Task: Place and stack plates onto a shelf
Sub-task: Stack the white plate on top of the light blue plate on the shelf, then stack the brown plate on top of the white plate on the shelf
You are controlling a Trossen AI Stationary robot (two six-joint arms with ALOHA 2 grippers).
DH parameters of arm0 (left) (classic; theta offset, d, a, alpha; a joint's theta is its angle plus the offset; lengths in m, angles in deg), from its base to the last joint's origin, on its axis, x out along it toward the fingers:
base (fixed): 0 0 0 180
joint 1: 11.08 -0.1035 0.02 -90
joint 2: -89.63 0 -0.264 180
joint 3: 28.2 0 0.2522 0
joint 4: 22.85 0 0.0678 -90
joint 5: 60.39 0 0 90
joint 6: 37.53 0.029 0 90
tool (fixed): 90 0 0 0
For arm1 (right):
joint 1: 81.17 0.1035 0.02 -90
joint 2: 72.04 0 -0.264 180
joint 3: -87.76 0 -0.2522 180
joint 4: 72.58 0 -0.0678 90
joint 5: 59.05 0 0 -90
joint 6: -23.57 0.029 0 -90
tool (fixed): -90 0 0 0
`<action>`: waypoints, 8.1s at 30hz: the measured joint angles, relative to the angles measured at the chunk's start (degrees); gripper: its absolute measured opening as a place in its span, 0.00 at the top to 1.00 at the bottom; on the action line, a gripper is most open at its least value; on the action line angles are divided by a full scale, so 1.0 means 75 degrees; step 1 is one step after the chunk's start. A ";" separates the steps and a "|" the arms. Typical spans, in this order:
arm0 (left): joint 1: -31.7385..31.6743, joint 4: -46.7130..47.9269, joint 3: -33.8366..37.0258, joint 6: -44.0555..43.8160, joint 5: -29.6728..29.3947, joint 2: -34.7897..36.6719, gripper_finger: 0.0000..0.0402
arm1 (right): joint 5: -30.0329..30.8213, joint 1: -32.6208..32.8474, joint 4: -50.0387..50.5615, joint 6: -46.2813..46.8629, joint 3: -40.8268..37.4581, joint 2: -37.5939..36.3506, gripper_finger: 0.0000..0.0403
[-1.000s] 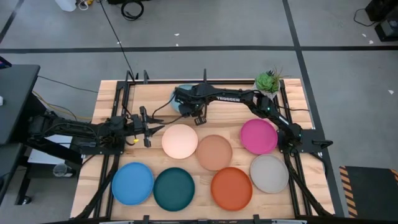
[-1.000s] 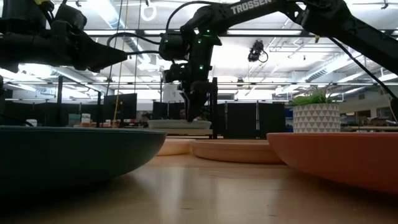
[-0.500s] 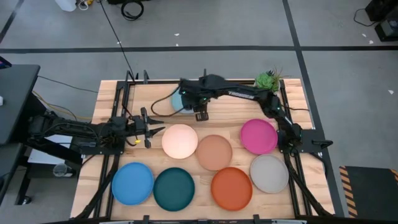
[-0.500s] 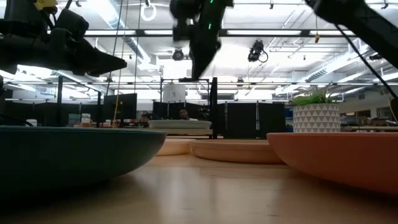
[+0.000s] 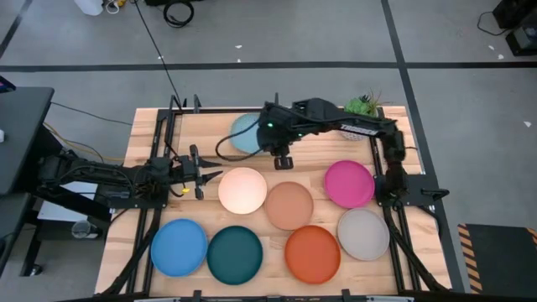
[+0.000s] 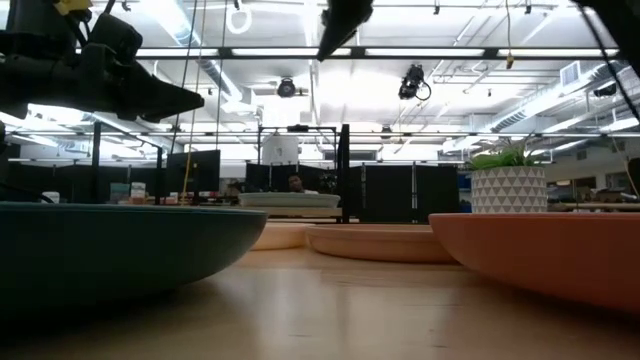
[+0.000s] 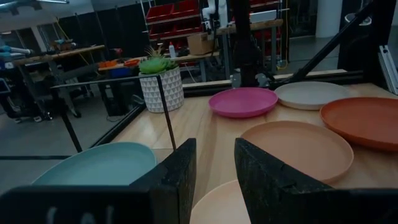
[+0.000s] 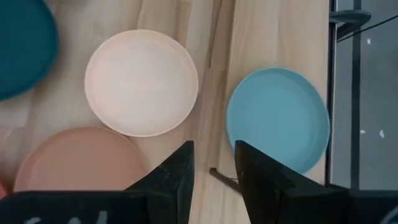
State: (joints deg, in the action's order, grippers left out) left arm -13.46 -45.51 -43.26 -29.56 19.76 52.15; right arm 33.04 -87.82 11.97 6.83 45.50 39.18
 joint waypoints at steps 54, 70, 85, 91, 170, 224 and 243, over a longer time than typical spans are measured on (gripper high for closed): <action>0.0617 0.7960 -0.7409 -0.3306 0.0921 -0.6420 0.71 | -0.0029 -0.0431 -1.5647 0.0135 -1.4509 -0.5228 0.70; 0.1254 0.9428 -0.9614 -0.5335 0.1298 -0.8869 0.71 | 0.0003 -0.0469 -1.6691 -0.0515 -1.4795 -0.5222 0.70; 0.1598 0.9668 -0.9611 -0.7146 0.1480 -0.9807 0.71 | 0.0023 -0.0490 -1.6690 -0.0963 -1.4792 -0.5222 0.70; 0.1581 0.9828 -0.9605 -0.6845 0.1371 -0.9826 0.71 | 0.0013 -0.0490 -1.6680 -0.0963 -1.4789 -0.5222 0.70; -0.2004 1.2276 -1.1610 0.2218 0.0070 -0.9897 0.94 | -0.0032 -0.0493 -1.6275 -0.0564 -1.4789 -0.5222 0.70; 0.1753 0.9918 -1.1252 0.0651 0.0810 -1.0573 0.67 | -0.0032 -0.1084 -1.6628 -0.1365 -1.4786 -0.5219 0.70; 0.1750 1.0204 -1.1279 0.1780 0.1340 -1.1038 0.95 | -0.0091 -0.1081 -1.6516 -0.1188 -1.4786 -0.5219 0.70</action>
State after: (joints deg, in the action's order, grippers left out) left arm -0.34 31.02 -127.85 -16.21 29.81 -30.63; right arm 32.36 -95.93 -111.90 -2.08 -65.39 0.03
